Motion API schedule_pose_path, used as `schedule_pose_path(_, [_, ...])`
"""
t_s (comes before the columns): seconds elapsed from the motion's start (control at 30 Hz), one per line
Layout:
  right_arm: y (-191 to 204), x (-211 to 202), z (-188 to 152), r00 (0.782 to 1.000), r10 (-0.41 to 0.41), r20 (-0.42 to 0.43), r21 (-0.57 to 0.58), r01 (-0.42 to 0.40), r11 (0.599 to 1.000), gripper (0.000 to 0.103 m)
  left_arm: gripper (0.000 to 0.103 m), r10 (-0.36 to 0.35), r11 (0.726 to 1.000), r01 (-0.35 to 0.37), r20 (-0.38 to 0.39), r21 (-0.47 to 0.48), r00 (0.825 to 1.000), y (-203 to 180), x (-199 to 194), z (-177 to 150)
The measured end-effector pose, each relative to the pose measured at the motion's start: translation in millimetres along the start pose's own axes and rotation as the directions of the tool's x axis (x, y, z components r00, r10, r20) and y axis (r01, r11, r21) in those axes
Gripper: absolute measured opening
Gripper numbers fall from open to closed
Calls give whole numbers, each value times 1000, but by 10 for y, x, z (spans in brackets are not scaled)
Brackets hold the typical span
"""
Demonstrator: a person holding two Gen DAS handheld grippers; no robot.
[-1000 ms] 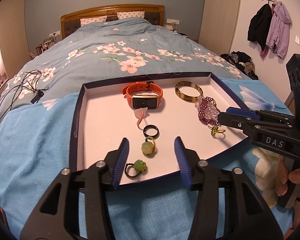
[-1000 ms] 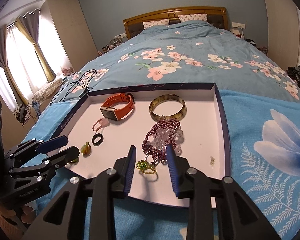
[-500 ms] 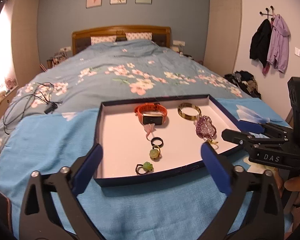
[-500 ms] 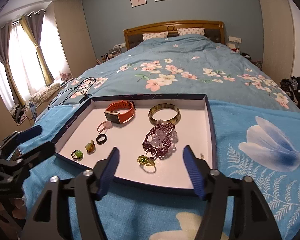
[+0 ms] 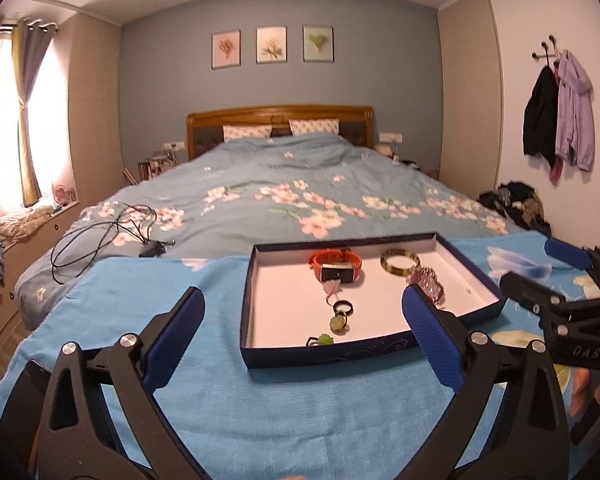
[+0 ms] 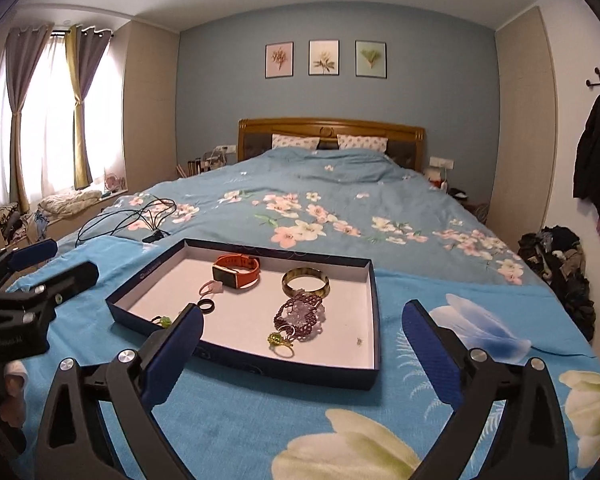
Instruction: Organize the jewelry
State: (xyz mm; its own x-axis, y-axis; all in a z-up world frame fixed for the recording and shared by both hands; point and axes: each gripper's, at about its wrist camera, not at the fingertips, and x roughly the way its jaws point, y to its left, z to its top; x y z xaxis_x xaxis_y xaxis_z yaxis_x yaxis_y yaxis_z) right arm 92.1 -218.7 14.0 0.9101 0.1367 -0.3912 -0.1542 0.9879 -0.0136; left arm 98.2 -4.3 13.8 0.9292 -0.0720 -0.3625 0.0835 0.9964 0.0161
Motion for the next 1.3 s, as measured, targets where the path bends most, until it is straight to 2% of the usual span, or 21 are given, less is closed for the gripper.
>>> schedule_pose_path(0.27, [59,-284,-67,995,-45,84,-16,47,999,96,97,50,999,-50,85,0,995,5,-387,-35])
schedule_pose_path(0.63, [67,-445,-119,992,-47,119,6,47,999,96,97,81,997,-79,161,-20,984,0,-729,-53])
schedule_pose_path(1.3, [85,-573,-158,992,-38,117,24,36,999,96,97,88,996,-86,186,-16,979,-113,-923,-109])
